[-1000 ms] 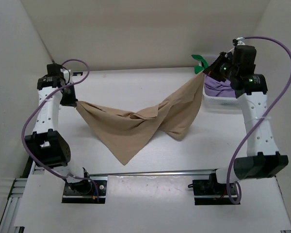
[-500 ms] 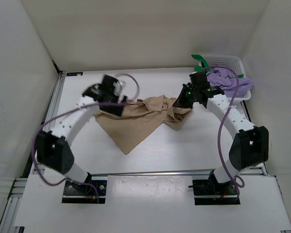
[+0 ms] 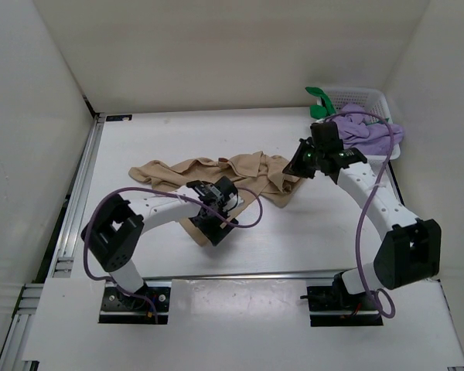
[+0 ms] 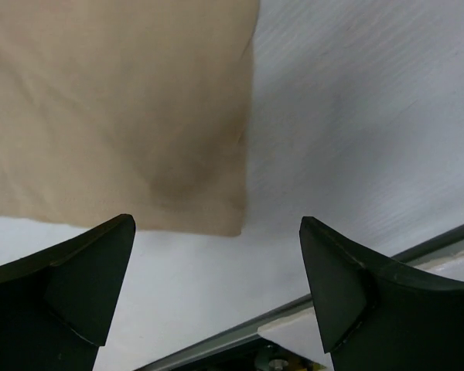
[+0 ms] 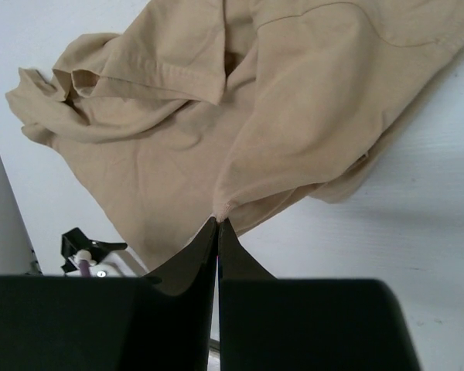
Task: Fold and stack the t-shirts
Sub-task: Flatten out the tshirt
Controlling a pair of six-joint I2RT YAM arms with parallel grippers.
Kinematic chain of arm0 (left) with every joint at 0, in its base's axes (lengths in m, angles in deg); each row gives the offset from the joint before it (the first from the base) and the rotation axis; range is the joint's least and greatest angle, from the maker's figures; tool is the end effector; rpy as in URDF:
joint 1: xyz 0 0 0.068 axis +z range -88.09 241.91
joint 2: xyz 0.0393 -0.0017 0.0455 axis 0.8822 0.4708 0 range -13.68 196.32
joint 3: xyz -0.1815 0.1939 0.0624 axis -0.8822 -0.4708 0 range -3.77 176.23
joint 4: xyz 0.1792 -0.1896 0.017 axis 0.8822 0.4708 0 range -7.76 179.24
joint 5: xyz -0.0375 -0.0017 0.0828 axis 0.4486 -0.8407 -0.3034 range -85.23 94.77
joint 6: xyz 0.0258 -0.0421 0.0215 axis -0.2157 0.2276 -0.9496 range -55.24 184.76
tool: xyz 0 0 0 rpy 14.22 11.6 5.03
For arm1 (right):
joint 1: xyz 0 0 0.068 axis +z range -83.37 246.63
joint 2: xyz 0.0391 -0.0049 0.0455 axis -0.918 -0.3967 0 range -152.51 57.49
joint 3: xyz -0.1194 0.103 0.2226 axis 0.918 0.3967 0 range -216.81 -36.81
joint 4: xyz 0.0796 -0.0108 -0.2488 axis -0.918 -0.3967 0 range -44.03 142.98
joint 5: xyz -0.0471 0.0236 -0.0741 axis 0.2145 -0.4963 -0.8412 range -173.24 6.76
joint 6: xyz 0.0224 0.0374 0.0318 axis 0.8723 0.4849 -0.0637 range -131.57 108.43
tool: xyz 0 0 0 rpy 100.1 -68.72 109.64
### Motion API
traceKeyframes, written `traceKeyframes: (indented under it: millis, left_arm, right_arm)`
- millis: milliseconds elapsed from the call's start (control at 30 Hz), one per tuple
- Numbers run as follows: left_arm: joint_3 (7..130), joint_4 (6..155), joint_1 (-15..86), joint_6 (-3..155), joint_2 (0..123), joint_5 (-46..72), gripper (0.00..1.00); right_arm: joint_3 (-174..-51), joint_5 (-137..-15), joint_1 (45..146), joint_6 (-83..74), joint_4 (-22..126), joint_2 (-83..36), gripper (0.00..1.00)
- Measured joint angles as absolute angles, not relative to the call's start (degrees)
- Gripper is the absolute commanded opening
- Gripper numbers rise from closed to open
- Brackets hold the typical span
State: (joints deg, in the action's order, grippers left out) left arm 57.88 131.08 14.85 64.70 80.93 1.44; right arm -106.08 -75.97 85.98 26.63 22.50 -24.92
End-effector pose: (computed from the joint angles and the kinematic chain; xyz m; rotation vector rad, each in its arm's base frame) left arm 0.2025 -0.2147 0.1854 1.1881 2.7407 -0.0059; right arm 0.2971 0.1092 0.3025 0.3306 2.3933 0.6327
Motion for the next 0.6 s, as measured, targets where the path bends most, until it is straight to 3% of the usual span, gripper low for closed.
traceKeyframes:
  millis: [167, 233, 300, 333, 367, 600]
  left_arm:
    - [54.8, 127.8, 14.1, 64.8, 82.8, 1.2, 0.84]
    - [53.9, 127.5, 14.1, 65.1, 83.8, 1.4, 0.69]
    - [53.9, 127.6, 14.4, 65.1, 84.1, 1.8, 0.51]
    - [54.0, 127.7, 14.5, 65.2, 84.2, 1.9, 0.26]
    - [54.0, 127.6, 14.9, 65.2, 84.3, 1.7, 0.12]
    - [55.9, 127.8, 22.7, 64.9, 85.2, 0.5, 0.10]
  right_arm:
    - [-104.4, -77.8, 85.0, 26.6, 21.6, -21.9, 0.00]
    - [-104.4, -78.6, 84.6, 26.6, 21.2, -20.8, 0.00]
    - [-104.4, -79.0, 84.3, 26.6, 21.1, -20.1, 0.00]
    - [-104.4, -79.1, 84.1, 26.6, 21.0, -19.7, 0.00]
    - [-104.4, -79.3, 83.8, 26.5, 20.9, -19.5, 0.00]
    - [-107.0, -78.5, 81.0, 25.0, 19.3, -21.9, 0.00]
